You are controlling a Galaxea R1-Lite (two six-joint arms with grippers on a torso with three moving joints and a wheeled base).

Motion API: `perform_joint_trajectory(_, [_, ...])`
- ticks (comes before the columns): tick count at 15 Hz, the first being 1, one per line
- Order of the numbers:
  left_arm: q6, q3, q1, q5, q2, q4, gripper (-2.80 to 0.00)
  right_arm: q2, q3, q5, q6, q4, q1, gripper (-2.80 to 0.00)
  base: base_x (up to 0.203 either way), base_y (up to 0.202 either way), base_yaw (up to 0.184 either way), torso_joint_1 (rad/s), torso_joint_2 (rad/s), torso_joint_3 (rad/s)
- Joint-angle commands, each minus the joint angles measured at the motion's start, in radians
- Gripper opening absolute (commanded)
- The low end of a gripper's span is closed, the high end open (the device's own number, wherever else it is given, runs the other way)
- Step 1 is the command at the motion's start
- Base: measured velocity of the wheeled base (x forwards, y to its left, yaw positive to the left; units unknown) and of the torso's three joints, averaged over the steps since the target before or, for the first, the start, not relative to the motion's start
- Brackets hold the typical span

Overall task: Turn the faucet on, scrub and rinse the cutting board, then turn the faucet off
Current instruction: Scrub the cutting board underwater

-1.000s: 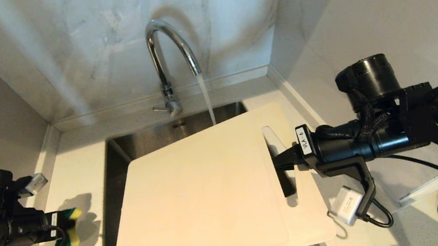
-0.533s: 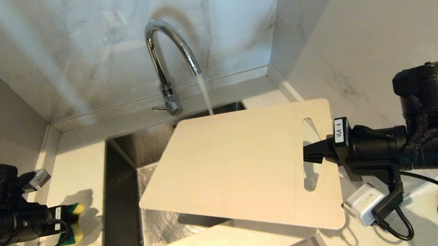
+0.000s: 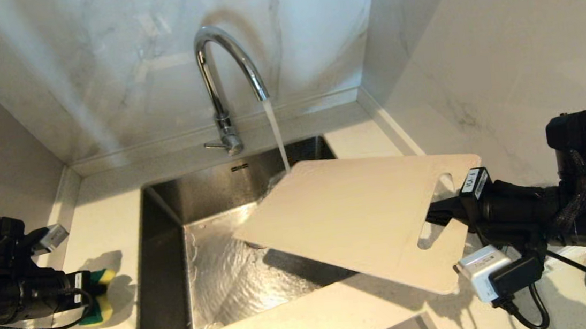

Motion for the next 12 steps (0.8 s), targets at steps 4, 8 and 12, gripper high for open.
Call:
perform_joint_trajectory(4, [-0.001, -0.009, 0.006, -0.002, 0.033, -0.002, -2.8, 0.042, 0.118, -0.108, 0.157, -0.279, -0.002, -2.8, 0.0, 0.0, 0.0, 0.0, 0.0, 0.0])
perform_joint_trajectory(8, [-0.001, -0.01, 0.006, -0.002, 0.044, -0.002, -2.8, 0.04, 0.111, -0.133, 0.158, -0.36, -0.043, -2.8, 0.0, 0.0, 0.0, 0.0, 0.0, 0.0])
perform_joint_trajectory(12, [-0.001, -0.01, 0.006, -0.002, 0.046, -0.002, -2.8, 0.013, 0.151, -0.135, 0.158, -0.362, -0.071, -2.8, 0.0, 0.0, 0.0, 0.0, 0.0, 0.0])
